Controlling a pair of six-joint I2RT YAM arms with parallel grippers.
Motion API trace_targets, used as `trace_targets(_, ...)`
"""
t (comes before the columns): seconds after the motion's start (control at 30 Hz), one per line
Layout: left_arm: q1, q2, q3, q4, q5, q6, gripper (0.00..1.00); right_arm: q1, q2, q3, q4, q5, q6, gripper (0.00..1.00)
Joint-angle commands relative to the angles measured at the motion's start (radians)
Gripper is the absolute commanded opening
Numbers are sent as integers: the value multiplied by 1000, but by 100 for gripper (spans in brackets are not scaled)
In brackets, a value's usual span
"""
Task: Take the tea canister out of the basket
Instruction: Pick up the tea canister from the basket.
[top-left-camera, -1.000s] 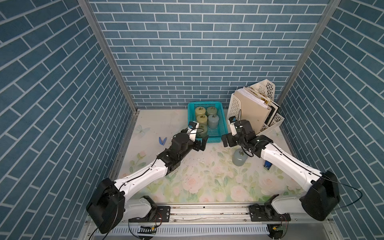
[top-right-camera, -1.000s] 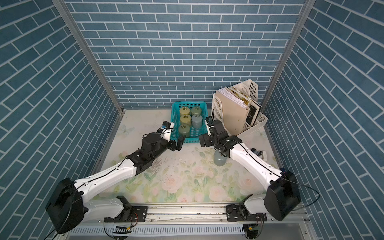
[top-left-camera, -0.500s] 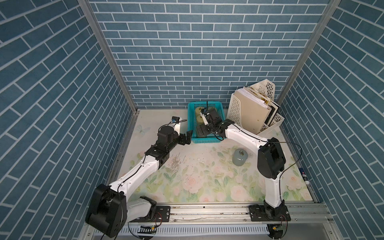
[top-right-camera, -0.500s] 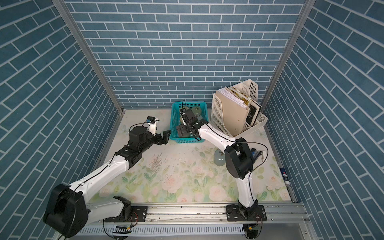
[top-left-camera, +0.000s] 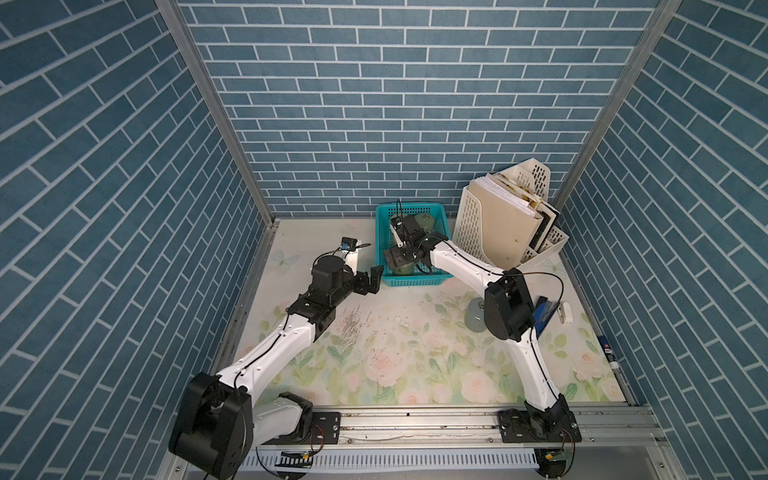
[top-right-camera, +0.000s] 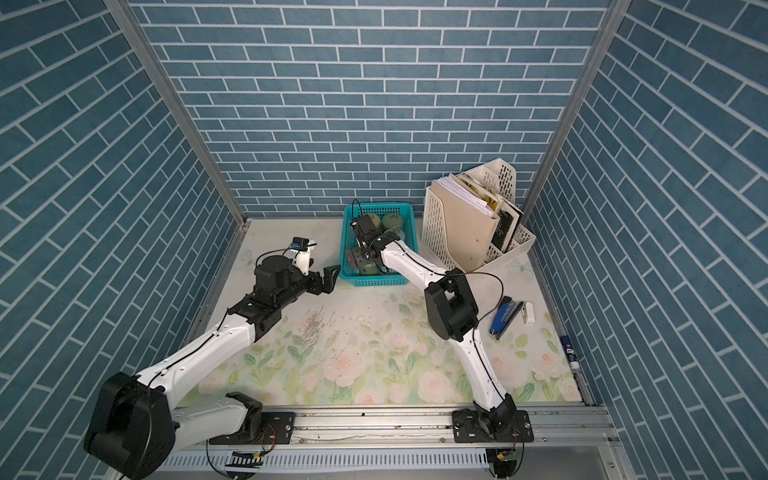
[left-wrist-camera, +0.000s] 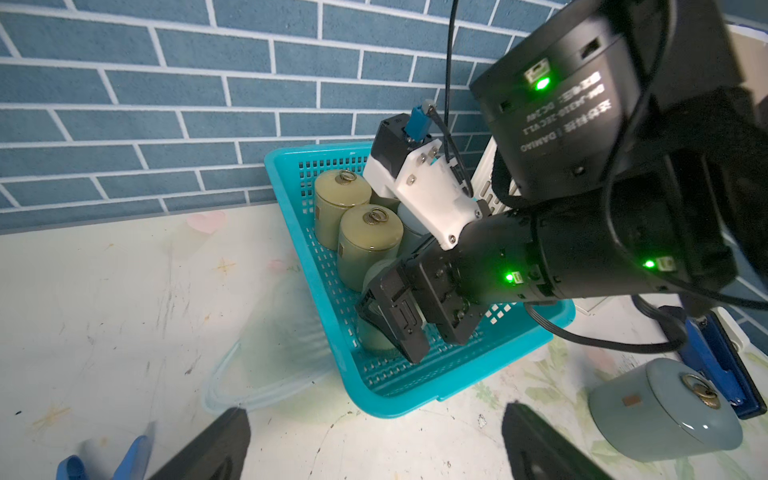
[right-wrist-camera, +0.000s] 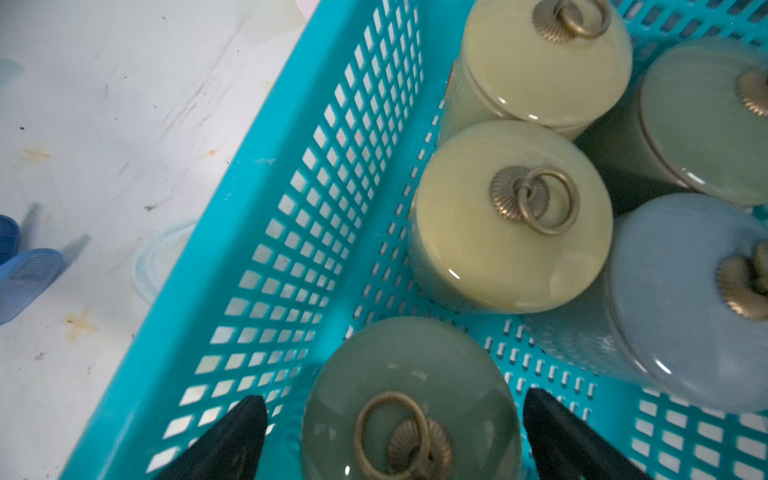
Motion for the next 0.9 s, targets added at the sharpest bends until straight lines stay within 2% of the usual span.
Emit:
trace_targets(0.0, 7, -14, -14, 10, 11, 4, 100, 3, 22, 23, -47, 20, 27, 100)
trace_targets(0.17, 7, -19, -16, 14, 20, 1, 100, 3, 32, 18, -48, 7, 27, 97)
trace_targets(0.43, 7, -17, -13, 12, 23, -3, 100, 1, 26, 4, -47, -14, 24, 75)
trace_targets(0.5, 7, -19, -12, 11, 23, -4, 100, 1, 16, -12, -42, -13, 23, 61)
trace_targets(0.63, 7, -14, -6, 15, 45, -5, 100, 0, -14, -43, -18, 1, 24, 16)
trace_targets(0.67, 7, -12, -6, 19, 58, -6, 100, 0, -21, -47, -14, 5, 25, 9)
trace_targets(0.73, 7, -8, -8, 32, 105, -4, 100, -2, -40, -52, -2, 14, 23, 1)
trace_targets(0.87, 1, -5, -21, 74, 200, -9, 100, -5, -73, -56, 7, 29, 22, 0)
